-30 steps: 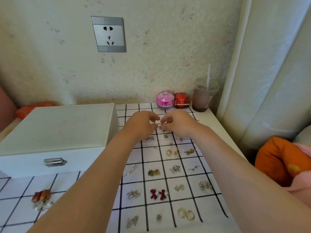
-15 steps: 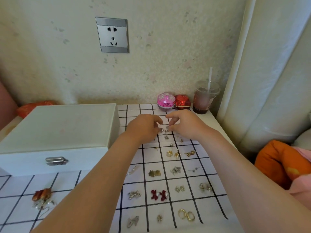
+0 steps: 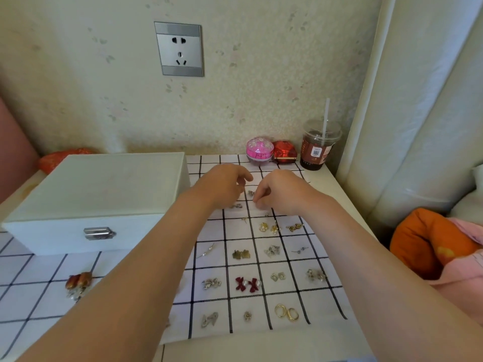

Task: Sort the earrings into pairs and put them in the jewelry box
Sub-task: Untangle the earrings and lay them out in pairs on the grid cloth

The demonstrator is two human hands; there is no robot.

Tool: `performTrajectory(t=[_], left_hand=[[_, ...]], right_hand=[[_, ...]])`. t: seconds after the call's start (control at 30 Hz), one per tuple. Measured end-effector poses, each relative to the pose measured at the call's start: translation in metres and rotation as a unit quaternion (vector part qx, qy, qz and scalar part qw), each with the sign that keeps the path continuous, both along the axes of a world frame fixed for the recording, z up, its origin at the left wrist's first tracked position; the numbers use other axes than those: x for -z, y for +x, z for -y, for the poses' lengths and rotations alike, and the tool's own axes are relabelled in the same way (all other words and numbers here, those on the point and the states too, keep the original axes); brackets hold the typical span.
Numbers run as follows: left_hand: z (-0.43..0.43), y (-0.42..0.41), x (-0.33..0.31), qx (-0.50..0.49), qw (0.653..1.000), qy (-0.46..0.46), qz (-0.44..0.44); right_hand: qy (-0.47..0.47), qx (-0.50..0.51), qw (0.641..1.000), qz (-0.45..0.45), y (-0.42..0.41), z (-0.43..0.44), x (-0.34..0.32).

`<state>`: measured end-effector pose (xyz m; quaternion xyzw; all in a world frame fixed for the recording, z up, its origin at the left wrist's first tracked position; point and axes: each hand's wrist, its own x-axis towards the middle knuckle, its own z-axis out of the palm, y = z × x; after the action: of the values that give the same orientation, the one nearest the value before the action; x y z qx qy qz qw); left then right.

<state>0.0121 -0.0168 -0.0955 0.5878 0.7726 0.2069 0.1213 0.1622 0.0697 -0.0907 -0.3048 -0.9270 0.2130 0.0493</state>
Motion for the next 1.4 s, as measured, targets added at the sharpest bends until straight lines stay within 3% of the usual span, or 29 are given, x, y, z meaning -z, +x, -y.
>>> performTrajectory(t=[0.4,0.53,0.7,0.77,0.97,1.17,1.4], left_hand=[[0.091,0.009,-0.041,0.009,0.995,0.060,0.073],[0.127,0.014,-0.047,-0.021,0.983,0.119,0.136],[0.162,0.016,-0.052,-0.050,0.967,0.176,0.178],[0.176,0.017,-0.053,-0.041,0.968,0.173,0.178],[0.215,0.023,-0.036,-0.035,0.982,0.122,0.140],[0.252,0.028,-0.009,-0.020,0.995,-0.014,-0.100],[0.257,0.030,0.011,-0.011,0.992,-0.018,-0.124]], right_hand=[[-0.158,0.012,0.972,-0.171,0.004,0.053,-0.029],[-0.279,0.033,0.936,-0.211,0.003,0.089,-0.042],[-0.373,0.062,0.891,-0.253,0.002,0.126,-0.047],[-0.383,0.047,0.890,-0.244,0.005,0.137,-0.047],[-0.308,0.018,0.939,-0.151,0.012,0.161,-0.044],[-0.166,-0.088,0.981,-0.039,0.014,0.181,-0.036],[-0.072,-0.146,0.985,0.055,0.010,0.200,-0.020]])
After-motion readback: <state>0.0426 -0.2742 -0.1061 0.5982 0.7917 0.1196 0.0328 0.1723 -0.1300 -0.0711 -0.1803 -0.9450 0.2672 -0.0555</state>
